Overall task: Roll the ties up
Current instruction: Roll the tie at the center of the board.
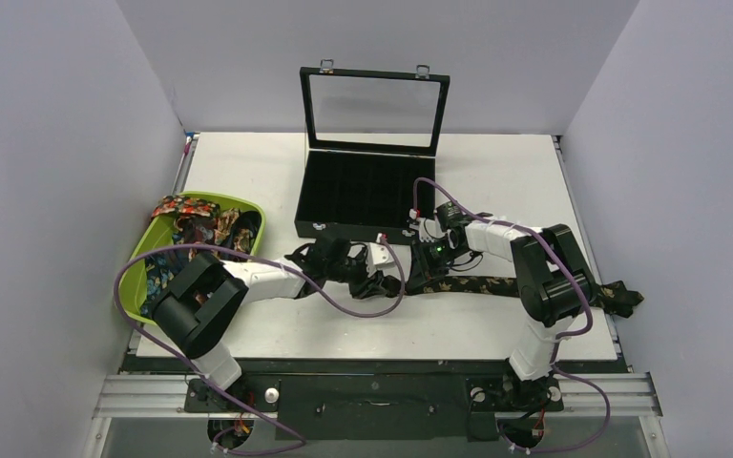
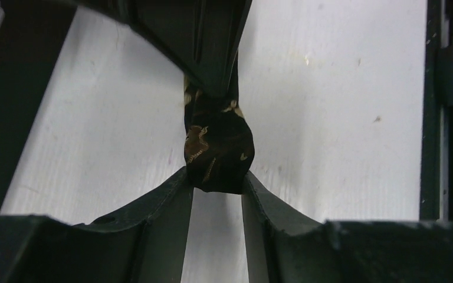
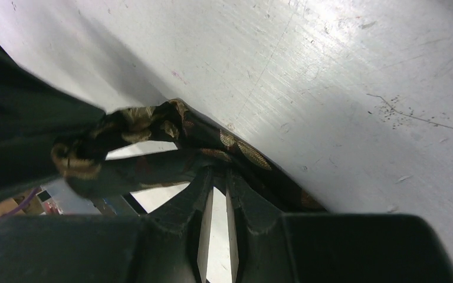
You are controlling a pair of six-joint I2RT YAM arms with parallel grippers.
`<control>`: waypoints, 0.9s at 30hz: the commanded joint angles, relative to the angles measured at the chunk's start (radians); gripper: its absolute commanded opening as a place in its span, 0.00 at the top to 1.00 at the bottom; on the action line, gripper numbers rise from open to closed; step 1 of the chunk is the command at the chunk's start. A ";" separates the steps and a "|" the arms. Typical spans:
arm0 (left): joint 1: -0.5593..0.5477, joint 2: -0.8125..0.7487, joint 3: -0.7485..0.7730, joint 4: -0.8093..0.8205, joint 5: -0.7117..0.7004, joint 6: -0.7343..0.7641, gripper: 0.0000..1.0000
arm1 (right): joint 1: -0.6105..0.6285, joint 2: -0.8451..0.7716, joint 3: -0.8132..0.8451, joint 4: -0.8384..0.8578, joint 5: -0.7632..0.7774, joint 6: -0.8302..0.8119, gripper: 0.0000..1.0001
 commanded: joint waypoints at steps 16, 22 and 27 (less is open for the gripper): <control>-0.074 0.151 0.250 0.097 0.008 -0.131 0.69 | -0.190 -0.200 0.028 -0.163 -0.103 -0.099 0.53; -0.086 0.203 0.298 0.095 0.009 -0.130 0.69 | -0.188 -0.186 0.018 -0.111 -0.183 -0.028 0.52; -0.088 0.220 0.320 0.082 0.009 -0.122 0.69 | -0.182 -0.145 0.014 -0.023 -0.212 0.053 0.51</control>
